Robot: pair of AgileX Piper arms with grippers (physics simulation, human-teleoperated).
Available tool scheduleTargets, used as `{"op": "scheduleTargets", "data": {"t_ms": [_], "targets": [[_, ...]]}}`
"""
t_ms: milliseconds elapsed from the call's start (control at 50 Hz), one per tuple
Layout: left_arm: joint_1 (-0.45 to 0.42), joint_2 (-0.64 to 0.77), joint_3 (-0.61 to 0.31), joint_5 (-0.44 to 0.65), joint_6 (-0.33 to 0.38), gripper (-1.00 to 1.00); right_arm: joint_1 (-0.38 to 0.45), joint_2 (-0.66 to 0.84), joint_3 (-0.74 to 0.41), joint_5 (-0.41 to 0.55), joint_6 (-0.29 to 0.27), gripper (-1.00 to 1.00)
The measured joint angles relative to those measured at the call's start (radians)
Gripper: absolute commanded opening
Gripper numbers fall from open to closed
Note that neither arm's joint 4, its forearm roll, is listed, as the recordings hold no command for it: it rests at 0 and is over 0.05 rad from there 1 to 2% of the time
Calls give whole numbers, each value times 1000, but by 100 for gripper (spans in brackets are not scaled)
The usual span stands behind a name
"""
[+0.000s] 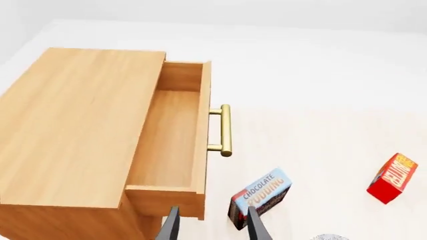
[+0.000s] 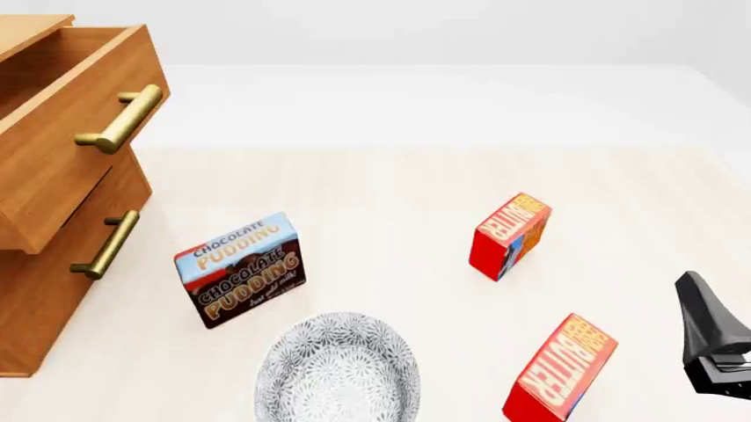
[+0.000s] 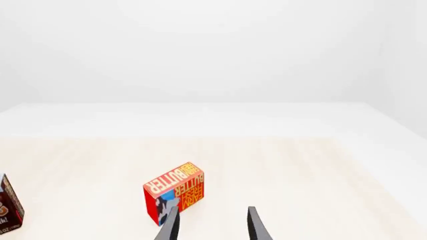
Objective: Put the butter at the front in the top drawer of the cabinet and close it.
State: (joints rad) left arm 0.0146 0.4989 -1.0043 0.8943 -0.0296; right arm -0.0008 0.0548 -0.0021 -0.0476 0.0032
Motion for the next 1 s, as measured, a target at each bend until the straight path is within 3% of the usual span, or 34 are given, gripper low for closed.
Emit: {"op": "scheduleTargets", "data": {"t_ms": [760, 1000], "targets": [[-52, 284, -378, 278, -1, 100, 0, 0, 0, 0, 0, 100], [-64, 355, -435, 304, -29, 100, 0, 0, 0, 0, 0, 100]]}}
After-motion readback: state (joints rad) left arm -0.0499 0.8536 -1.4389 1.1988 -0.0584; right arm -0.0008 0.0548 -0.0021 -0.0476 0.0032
